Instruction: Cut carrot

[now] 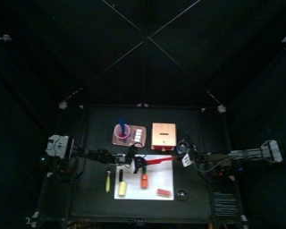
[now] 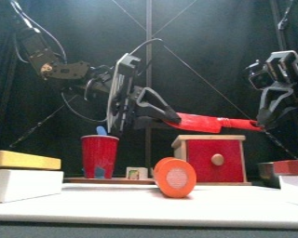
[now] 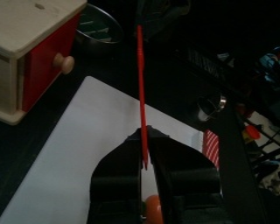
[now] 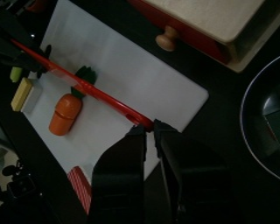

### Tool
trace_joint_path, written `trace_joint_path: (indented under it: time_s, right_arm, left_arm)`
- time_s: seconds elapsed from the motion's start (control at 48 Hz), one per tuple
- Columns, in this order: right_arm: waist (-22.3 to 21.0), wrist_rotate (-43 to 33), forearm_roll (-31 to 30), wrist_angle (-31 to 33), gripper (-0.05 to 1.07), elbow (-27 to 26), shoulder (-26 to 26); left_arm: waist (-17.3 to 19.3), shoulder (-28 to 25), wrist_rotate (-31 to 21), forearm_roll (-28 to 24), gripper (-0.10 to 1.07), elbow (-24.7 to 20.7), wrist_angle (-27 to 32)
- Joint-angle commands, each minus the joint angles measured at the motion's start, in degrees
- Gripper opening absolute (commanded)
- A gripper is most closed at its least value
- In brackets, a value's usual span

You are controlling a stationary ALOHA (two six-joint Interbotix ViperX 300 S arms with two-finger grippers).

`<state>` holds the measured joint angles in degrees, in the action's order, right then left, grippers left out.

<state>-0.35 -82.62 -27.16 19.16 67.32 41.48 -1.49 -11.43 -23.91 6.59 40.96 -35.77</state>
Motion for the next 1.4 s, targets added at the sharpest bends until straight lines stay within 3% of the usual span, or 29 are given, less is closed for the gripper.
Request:
trace_joint_path:
  time_s: [0.0, 0.208, 0.479, 0.562, 0.75, 0.938, 1.125, 1.375]
  right_arm:
    - [0.35, 0.0, 0.18, -0.53, 0.46, -0.62, 0.18]
    - [4.48, 0.44, -1.23, -1.93, 0.55, -0.88, 0.18]
    - [9.58, 0.44, -2.2, -1.58, 0.97, -1.23, -0.44]
    - [10.81, 0.79, -3.52, -1.58, 1.05, -2.02, -1.23]
    - [12.48, 5.63, -13.8, -1.67, 1.04, -6.59, -5.8]
    - [13.1, 13.01, -16.44, -1.76, 1.04, -11.78, -11.6]
    - [13.1, 18.72, -12.13, -3.78, 1.04, -14.41, -15.21]
    - [13.18, 27.6, -0.97, -1.23, 1.03, -16.08, -16.52]
  left_arm:
    - [0.18, 1.14, 0.26, -0.18, 0.36, -0.88, 0.18]
    - [0.26, 2.64, 0.26, -4.39, 0.35, -0.53, 3.87]
    - [0.26, 7.29, 0.26, -11.43, 0.35, 1.05, 13.45]
    - [0.18, 8.61, 0.44, -13.18, 0.34, 1.93, 15.38]
    - [0.18, 10.28, 2.29, -21.01, 0.34, 3.25, 15.38]
    - [-0.26, 10.37, 4.39, -26.02, 0.34, 3.08, 12.92]
    - [-0.09, 10.46, 5.27, -26.54, 0.34, 3.52, 11.6]
    - [0.18, 10.9, 5.36, -26.63, 0.34, 3.6, 11.43]
